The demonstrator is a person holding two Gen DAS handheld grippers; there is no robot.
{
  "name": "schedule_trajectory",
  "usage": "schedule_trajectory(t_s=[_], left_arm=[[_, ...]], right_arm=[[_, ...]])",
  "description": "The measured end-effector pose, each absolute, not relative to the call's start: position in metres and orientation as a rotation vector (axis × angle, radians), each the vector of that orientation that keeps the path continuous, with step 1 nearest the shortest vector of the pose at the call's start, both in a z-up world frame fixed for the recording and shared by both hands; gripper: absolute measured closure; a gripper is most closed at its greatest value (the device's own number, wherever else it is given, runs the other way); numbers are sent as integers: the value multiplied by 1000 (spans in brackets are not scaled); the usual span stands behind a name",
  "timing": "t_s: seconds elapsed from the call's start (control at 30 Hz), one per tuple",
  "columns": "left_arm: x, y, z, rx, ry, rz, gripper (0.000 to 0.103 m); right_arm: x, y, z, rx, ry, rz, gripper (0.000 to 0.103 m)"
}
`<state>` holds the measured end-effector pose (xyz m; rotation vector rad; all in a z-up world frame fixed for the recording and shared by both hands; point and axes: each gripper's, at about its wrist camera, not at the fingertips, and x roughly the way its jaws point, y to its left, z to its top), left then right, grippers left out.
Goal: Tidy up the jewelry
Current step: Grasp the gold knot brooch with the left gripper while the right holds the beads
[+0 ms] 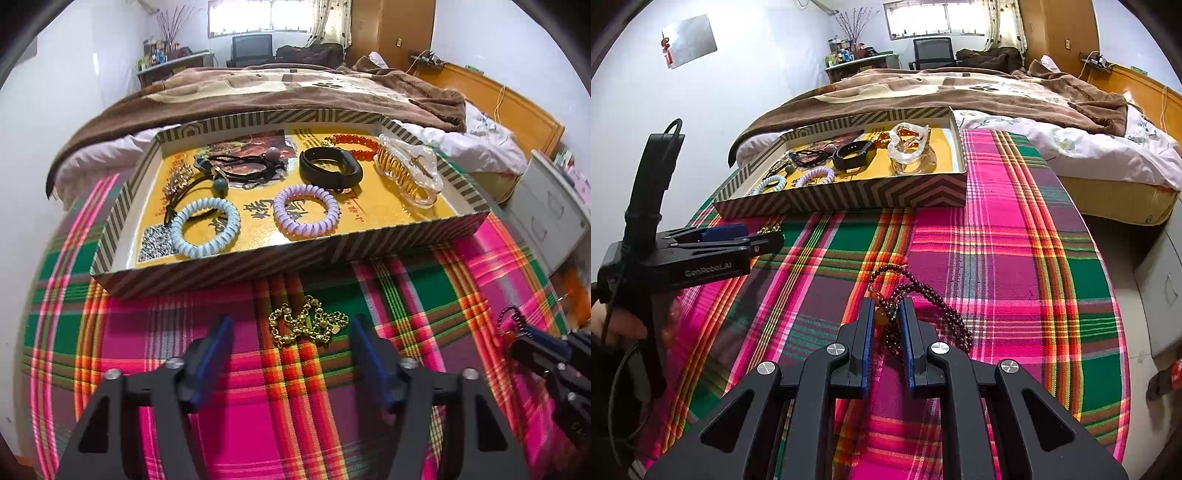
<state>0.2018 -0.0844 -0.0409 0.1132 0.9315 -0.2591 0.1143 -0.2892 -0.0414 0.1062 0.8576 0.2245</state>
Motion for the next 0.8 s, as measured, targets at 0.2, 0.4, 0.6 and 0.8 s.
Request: schedule_trajectory(t_s=[0.2, 0.4, 0.6, 0.8], left_arm=[[203, -84, -39, 118, 927, -266, 71], [203, -82, -37, 108, 928, -270, 88], [200, -79, -33, 90, 919, -279, 94], [194, -78, -25, 80, 903, -287, 94]], right_arm=[[115, -289, -42, 109, 860, 231, 89], [114, -289, -42, 107, 859, 230, 89], [114, -288, -42, 101, 857, 224, 89], [112, -288, -39, 104, 848, 213, 89]])
